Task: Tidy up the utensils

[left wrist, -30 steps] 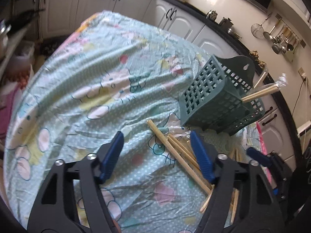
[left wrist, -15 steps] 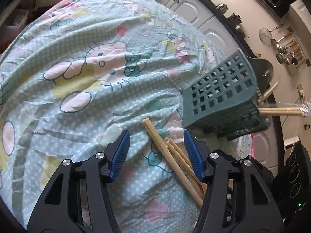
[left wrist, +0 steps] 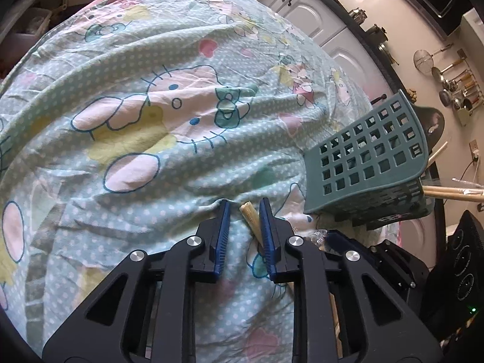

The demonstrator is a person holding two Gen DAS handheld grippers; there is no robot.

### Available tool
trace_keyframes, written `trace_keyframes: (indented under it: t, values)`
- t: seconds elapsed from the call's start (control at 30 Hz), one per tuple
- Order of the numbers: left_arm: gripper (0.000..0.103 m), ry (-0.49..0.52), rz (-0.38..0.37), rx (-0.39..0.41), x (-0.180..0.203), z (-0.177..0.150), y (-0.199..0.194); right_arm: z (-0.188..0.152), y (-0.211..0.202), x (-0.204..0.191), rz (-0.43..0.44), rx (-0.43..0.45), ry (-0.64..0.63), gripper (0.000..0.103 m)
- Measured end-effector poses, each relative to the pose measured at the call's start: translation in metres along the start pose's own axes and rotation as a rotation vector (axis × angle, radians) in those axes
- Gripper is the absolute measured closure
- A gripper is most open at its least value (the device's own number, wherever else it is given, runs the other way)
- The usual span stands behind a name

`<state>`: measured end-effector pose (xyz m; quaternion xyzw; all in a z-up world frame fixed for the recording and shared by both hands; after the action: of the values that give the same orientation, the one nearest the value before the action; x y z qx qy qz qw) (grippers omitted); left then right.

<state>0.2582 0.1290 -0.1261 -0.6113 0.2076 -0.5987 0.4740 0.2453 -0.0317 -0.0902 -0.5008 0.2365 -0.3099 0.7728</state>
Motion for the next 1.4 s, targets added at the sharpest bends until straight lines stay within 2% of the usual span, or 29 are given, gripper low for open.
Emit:
trace_keyframes:
  t: [0.1, 0.2, 0.4, 0.57, 0.93, 1.1, 1.4]
  values:
    - [0.093, 0.001, -0.004, 0.001, -0.001, 0.0, 0.0, 0.01, 0.007, -0.004, -0.003, -0.015, -0.003, 0.08]
    - [0.097, 0.004, -0.01, 0.009, -0.001, 0.0, -0.001, 0.016, 0.011, -0.007, -0.002, -0.021, 0.0, 0.093]
    - [0.098, 0.026, -0.029, 0.051, 0.002, -0.007, -0.017, 0.017, -0.007, -0.009, 0.006, 0.035, 0.012, 0.093]
    - [0.098, 0.072, -0.034, 0.111, 0.013, -0.017, -0.042, 0.019, -0.035, -0.01, 0.019, 0.12, 0.016, 0.093]
    - [0.1, 0.159, -0.056, 0.29, 0.039, -0.047, -0.116, 0.005, -0.106, -0.015, 0.077, 0.283, 0.026, 0.094]
    - [0.1, 0.21, -0.058, 0.358, 0.057, -0.063, -0.145, -0.003, -0.14, -0.024, 0.074, 0.368, 0.01, 0.095]
    - [0.1, 0.307, -0.064, 0.411, 0.089, -0.089, -0.171, -0.025, -0.181, -0.026, 0.066, 0.489, 0.028, 0.095]
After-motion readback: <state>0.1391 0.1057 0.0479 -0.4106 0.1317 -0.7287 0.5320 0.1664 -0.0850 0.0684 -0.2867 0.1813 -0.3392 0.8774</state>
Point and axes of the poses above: each gripper's, at about its wrist camera, not at the fingertips, and y roughly the way its jaws point, x to its right, z to its top, the point moved 1 cm from there along y, roughly the way its jaws point, and after that the axes turned 13 degrees about -x, right-handed, at the moved point
